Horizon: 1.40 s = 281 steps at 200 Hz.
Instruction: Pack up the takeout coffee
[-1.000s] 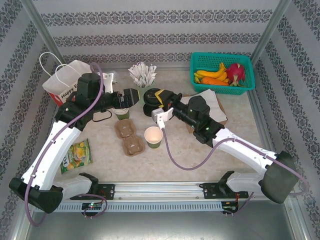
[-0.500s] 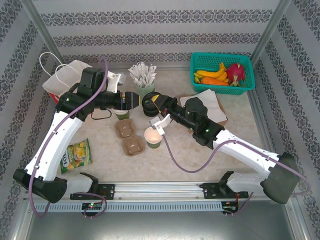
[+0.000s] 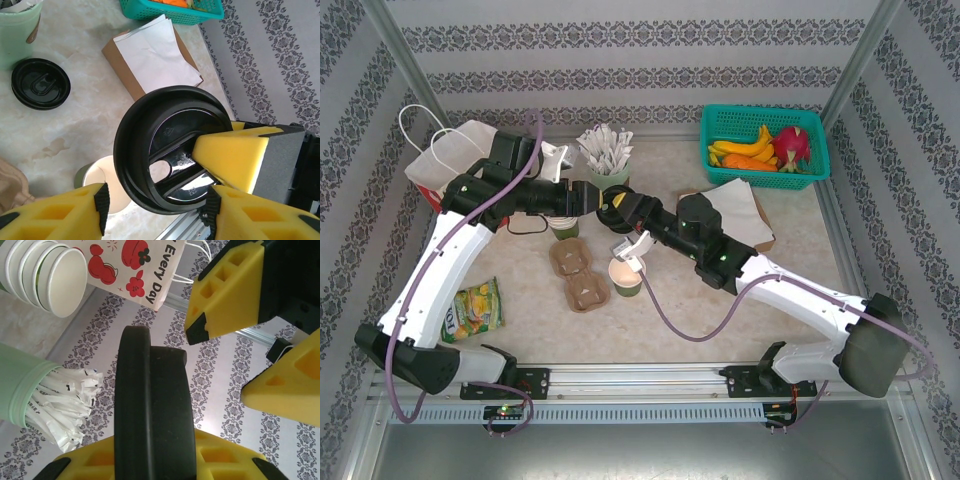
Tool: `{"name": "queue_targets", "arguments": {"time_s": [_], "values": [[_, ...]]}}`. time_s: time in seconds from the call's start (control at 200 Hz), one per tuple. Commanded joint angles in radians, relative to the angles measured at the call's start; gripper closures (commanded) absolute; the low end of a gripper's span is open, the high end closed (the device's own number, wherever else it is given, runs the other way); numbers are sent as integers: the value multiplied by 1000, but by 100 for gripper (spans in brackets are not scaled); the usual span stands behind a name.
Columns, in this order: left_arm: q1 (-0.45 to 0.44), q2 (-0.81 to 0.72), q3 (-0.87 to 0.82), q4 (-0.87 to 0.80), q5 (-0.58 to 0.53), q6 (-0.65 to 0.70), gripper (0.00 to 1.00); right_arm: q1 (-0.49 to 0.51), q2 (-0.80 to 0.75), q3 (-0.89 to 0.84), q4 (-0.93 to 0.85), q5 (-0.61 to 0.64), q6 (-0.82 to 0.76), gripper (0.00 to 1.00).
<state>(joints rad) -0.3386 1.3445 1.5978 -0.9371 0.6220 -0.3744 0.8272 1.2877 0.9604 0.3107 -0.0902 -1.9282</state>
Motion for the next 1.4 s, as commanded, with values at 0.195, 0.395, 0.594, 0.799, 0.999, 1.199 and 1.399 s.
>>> {"name": "queue_targets", "arguments": {"time_s": [0.195,0.395,0.594,0.799,0.999,1.199,1.399], "values": [[7,30,44,-73,-6,-29,53,16,22,37,65,26,-26,100],[6,39,45,-80,10,-34,60,24,33,39,68,29,-36,100],[8,64,52,-88,13,-34,66,27,47,53,65,28,-71,100],[8,87,55,-106,-1,-34,72,37,63,72,67,27,-99,100],[7,108,55,-120,-25,-28,73,60,78,80,65,12,-120,100],[5,126,58,-133,-64,-24,79,72,81,88,41,-6,-126,100],[1,135,50,-117,-66,-16,97,74,91,92,26,-7,-105,100]]}}
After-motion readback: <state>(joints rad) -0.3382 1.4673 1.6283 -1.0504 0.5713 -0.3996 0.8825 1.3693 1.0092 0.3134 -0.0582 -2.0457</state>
